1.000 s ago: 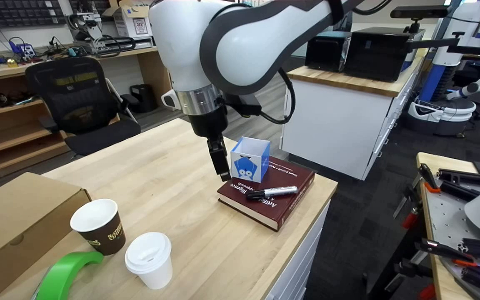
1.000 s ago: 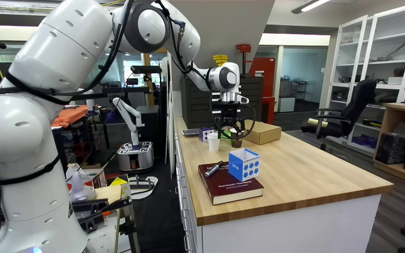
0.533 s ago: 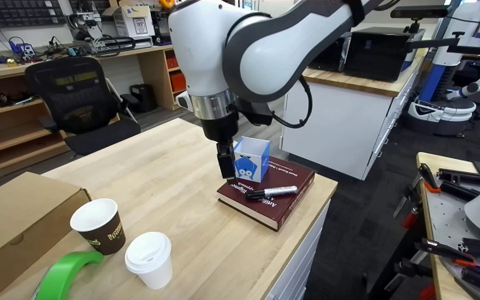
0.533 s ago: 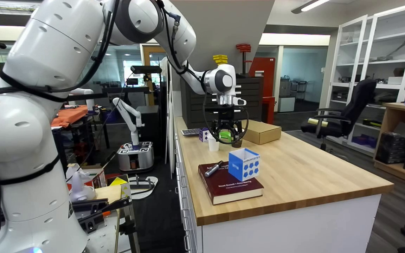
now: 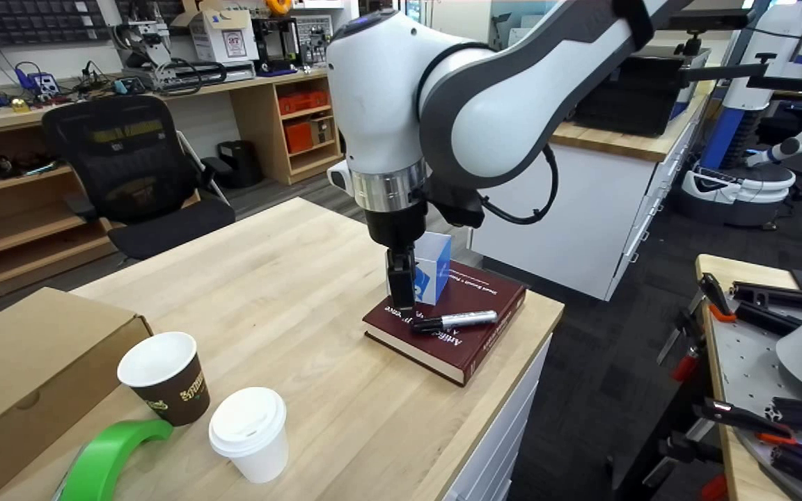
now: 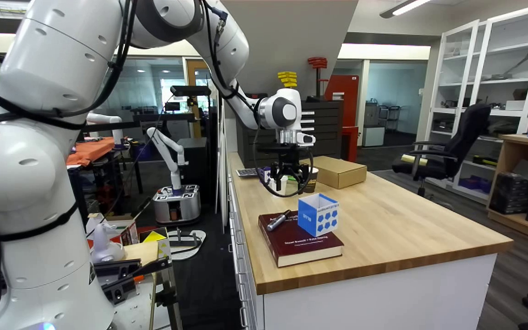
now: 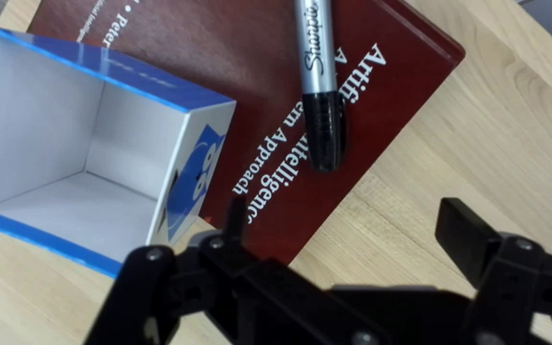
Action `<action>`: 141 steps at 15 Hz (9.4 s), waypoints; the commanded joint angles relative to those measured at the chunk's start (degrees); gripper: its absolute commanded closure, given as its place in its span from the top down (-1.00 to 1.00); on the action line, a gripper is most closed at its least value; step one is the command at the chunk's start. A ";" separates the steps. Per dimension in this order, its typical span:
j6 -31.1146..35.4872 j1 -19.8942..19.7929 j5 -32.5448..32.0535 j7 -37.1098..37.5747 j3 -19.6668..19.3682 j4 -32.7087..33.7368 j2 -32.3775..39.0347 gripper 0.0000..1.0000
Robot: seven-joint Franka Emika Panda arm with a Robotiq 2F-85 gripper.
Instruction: Put the marker in the box
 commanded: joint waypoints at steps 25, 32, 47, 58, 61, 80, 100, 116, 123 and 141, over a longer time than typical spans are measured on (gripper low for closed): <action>13.05 -2.59 5.76 -8.49 1.34 -16.02 -6.23 1.00; 11.53 -2.47 5.67 -8.71 1.21 -15.91 -6.37 1.00; 7.08 -4.49 5.90 -12.87 0.95 -9.19 -6.78 1.00; 7.25 -4.18 6.19 -12.59 1.35 -5.01 -5.59 1.00; 7.23 -4.17 6.19 -12.59 1.34 -4.70 -5.59 1.00; 5.75 -3.19 5.74 -11.56 1.80 -5.97 -12.94 1.00; 7.26 -2.19 5.62 -11.79 1.74 0.94 2.24 1.00; 7.67 -2.38 6.17 -10.44 0.86 -3.80 1.82 1.00; 8.06 -3.61 7.15 -9.61 0.88 -6.65 1.42 1.00; 8.91 -4.38 8.01 -10.43 1.25 -8.02 1.81 -0.34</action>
